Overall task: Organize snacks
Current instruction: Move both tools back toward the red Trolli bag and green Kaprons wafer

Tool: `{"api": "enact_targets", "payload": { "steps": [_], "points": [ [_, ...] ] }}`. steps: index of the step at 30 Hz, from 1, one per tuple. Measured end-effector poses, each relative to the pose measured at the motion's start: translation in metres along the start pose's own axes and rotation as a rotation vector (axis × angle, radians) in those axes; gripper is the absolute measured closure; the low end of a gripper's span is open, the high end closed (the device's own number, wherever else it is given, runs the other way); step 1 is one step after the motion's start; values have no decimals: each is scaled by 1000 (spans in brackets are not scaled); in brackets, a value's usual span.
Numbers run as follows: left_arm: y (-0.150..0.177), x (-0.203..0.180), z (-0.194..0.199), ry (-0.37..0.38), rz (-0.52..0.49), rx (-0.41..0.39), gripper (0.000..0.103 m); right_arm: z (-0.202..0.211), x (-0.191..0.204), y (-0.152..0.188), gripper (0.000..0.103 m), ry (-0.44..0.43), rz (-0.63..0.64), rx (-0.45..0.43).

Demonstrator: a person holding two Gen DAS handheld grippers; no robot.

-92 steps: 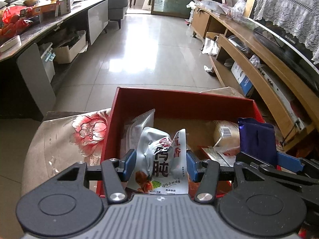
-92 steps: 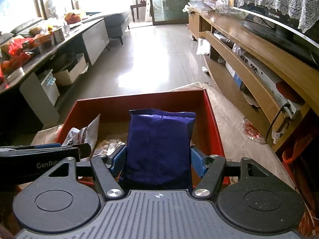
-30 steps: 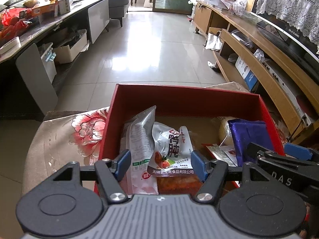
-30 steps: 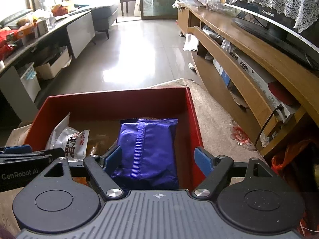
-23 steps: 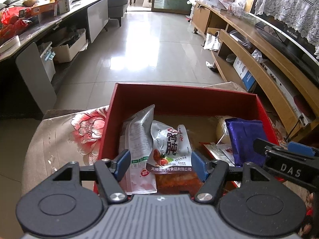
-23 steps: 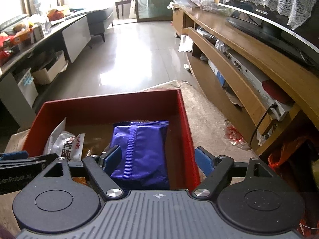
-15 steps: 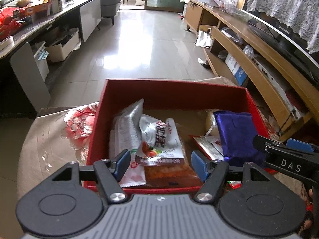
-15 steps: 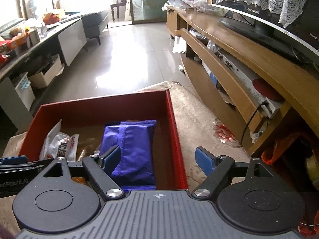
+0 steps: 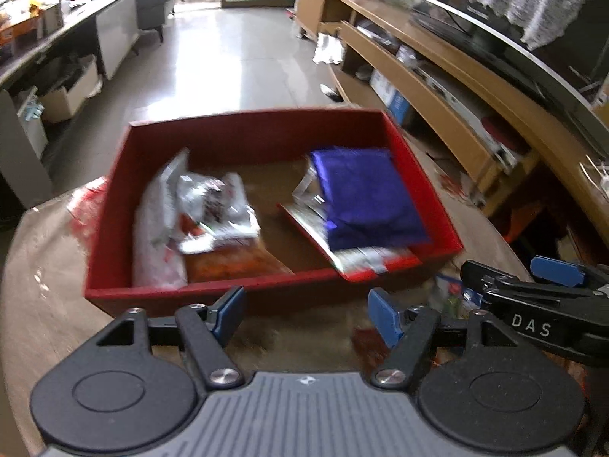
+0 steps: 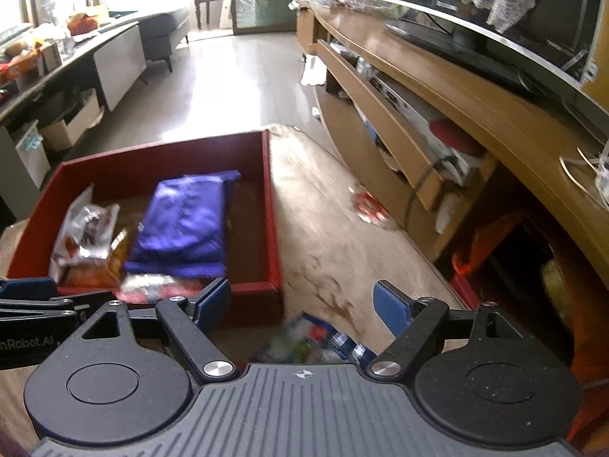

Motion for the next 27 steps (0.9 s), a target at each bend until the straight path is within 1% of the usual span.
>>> {"api": "enact_targets", "payload": {
  "steps": [2,5,9,11,13,16,22,24,27],
  "points": [
    [7,-9,-2,14,-13,12,31,0,-9,9,16,10,-7,15],
    [17,-21,-6,15,-34,20,31,1,-23,20,16,17,-21,28],
    [32,-35,-21,17,-44,65,31,4,-40,38,16,13,-38,43],
    [37,-39,-29,29,-22,87,31,3,-47,49,16,18,-34,55],
    [39,-46,-35,57,9,106,31,2,-54,57,16,24,-32,67],
    [41,-54,-45,85,60,132,31,1,-62,63,16,22,-43,77],
    [40,-60,-65,62,116,164,31,-1,-73,66,16,-1,-60,92],
    [38,-60,-67,60,131,156,31,-3,-75,68,15,0,-55,96],
    [39,-62,-67,39,109,144,33,-7,-76,71,15,-3,-45,112]
  ]
}}
Point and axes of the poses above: each gripper's, at about its wrist camera, not at the fingertips, and z roughly against the way its jaws point, x to its left, y to its underside, the point moved 10 cm from there along -z, roughly the way its jaws point, and after that the axes turned 15 degrees about x, right-handed, at the moved point
